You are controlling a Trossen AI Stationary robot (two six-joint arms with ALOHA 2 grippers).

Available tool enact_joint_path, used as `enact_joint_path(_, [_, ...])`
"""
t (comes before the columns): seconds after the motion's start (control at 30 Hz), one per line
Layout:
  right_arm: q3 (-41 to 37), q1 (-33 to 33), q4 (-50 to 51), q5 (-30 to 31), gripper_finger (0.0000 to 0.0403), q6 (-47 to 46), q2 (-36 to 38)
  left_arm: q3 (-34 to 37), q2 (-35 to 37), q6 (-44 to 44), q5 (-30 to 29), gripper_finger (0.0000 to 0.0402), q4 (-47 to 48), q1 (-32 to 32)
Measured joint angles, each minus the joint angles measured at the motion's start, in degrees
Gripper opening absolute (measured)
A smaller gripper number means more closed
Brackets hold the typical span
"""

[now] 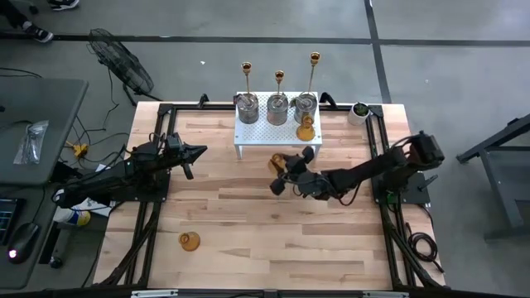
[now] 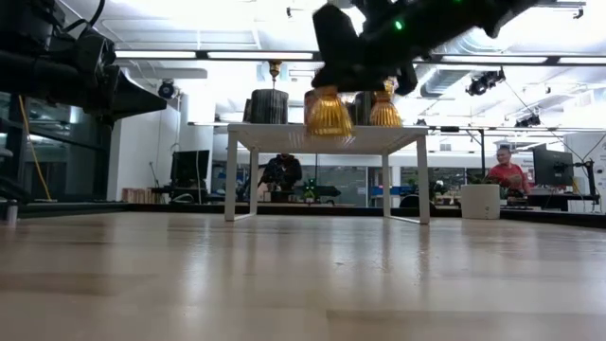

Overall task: Pick & Place candle stick holders
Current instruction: Put the top brown glass candle holder on the shelf

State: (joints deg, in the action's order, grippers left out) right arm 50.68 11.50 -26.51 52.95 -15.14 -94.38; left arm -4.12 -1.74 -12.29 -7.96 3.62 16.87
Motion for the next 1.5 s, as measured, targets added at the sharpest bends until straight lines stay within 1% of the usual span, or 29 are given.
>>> enact_joint_path(0.1, [2.8, -1.4, 3.6, 1.9, 0.0135, 0.0, 0.9, 0.0, 0.0, 0.0, 0.0, 0.0, 0.2, 0.0])
enact_joint_path(0.3, [9.1, -5.1, 8.7, 2.6, 0.0133, 0.0, 0.8, 0.0, 0.0, 0.0, 0.0, 0.0, 0.8, 0.0])
enact_joint_path(0.4, [10.8, -7.0, 11.3, 3.7, 0.0134, 0.0, 0.8, 0.0, 0.0, 0.0, 0.0, 0.0, 0.9, 0.0])
enact_joint_path(0.5, [11.3, -9.3, 12.1, 2.9, 0.0135, -0.6, 0.8, 0.0, 0.0, 0.0, 0.0, 0.0, 0.9, 0.0])
enact_joint_path(0.7, [11.3, -13.7, 14.7, 1.6, 0.0136, -6.5, 0.8, 0.0, 0.0, 0.0, 0.0, 0.0, 0.8, 0.0])
enact_joint_path(0.8, [11.3, -15.2, 16.2, -0.8, 0.0136, -7.8, 0.8, 0.0, 0.0, 0.0, 0.0, 0.0, 0.9, 0.0])
enact_joint_path(0.9, [11.3, -15.9, 17.5, -2.5, 0.0136, -9.4, 0.8, 0.0, 0.0, 0.0, 0.0, 0.0, 0.9, 0.0])
enact_joint_path(1.5, [11.2, -16.1, 18.1, -2.5, 0.0141, -10.1, 0.8, 0.0, 0.0, 0.0, 0.0, 0.0, 0.8, 0.0])
